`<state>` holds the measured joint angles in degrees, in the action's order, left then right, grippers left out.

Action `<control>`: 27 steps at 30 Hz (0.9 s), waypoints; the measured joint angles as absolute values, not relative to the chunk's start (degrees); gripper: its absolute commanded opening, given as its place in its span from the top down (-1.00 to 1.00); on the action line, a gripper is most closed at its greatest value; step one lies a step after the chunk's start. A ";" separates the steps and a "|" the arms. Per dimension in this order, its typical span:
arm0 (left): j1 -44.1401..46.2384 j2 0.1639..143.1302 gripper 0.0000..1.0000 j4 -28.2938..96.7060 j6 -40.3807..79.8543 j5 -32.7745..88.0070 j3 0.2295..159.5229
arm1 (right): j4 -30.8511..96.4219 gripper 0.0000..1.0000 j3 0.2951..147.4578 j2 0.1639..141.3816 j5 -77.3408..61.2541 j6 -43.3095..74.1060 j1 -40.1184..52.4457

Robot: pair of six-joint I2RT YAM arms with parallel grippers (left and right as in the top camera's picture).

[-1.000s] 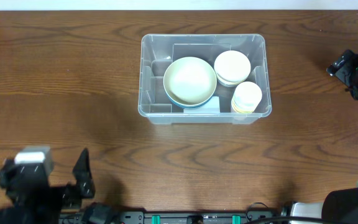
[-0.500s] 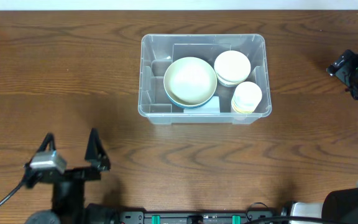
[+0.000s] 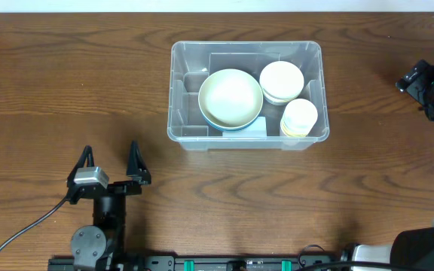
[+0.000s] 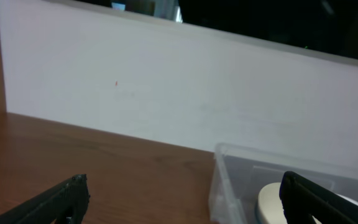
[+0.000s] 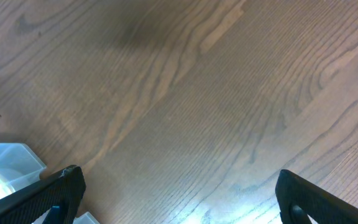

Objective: Pack container

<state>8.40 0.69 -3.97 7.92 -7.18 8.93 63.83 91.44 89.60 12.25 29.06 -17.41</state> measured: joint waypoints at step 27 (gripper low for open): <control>3.46 0.58 -0.96 1.26 7.70 -6.13 1.32 | 63.83 -0.98 91.44 89.60 12.25 29.06 -17.41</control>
